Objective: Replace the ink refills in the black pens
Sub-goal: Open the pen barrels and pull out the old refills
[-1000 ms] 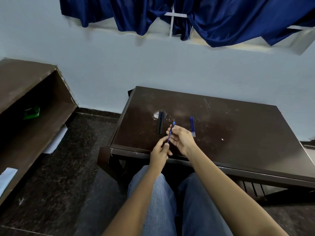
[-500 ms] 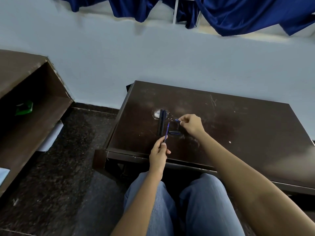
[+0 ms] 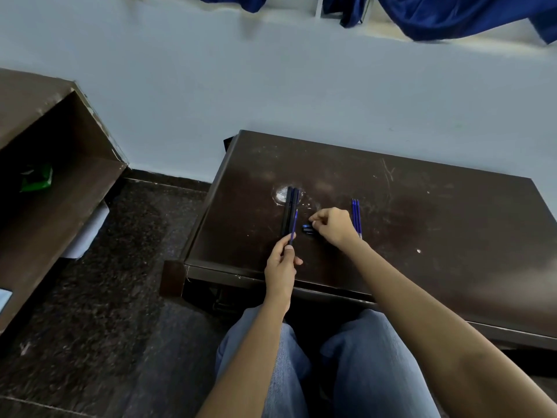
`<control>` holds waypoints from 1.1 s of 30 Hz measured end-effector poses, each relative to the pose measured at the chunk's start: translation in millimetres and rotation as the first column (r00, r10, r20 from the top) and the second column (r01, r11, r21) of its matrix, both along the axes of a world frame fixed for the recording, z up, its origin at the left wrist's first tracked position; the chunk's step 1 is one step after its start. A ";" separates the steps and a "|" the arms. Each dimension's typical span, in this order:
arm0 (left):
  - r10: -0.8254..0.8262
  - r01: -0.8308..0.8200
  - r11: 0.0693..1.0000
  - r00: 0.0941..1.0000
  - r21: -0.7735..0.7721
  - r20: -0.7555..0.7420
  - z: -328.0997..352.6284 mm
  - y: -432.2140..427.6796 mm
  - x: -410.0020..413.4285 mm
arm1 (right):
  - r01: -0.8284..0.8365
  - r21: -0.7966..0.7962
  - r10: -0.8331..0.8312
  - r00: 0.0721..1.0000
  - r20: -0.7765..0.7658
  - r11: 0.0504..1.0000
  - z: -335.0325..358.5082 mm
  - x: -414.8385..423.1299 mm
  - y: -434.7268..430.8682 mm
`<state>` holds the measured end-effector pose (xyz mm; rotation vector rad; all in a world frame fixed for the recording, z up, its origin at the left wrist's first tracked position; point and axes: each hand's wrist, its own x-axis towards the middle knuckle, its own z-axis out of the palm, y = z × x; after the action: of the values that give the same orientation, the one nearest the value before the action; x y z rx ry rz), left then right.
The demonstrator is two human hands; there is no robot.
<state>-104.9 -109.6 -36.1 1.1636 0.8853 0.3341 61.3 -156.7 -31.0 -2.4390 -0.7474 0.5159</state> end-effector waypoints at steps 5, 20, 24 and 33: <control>-0.004 0.004 1.000 1.000 -0.021 -0.003 -2.2 -0.3 5.2 | 0.172 0.245 -0.130 0.975 -0.179 0.954 21.5 -24.2 -8.5; -0.052 0.049 0.998 0.995 0.031 0.088 2.8 4.4 16.4 | 0.224 0.370 -0.219 0.974 -0.054 0.902 63.6 64.9 68.0; -0.042 0.040 0.999 0.994 0.018 0.104 1.0 5.8 18.5 | -0.070 -0.020 0.073 0.981 0.180 0.997 39.9 72.3 88.4; -0.023 0.023 1.000 0.996 -0.003 0.090 -0.1 9.4 20.6 | -0.118 -0.126 0.148 0.953 0.266 0.985 1.3 61.5 101.2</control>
<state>-84.3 -100.2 -36.3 1.1454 0.7928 0.3633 122.8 -55.6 -29.7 -2.6061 -1.0284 0.2754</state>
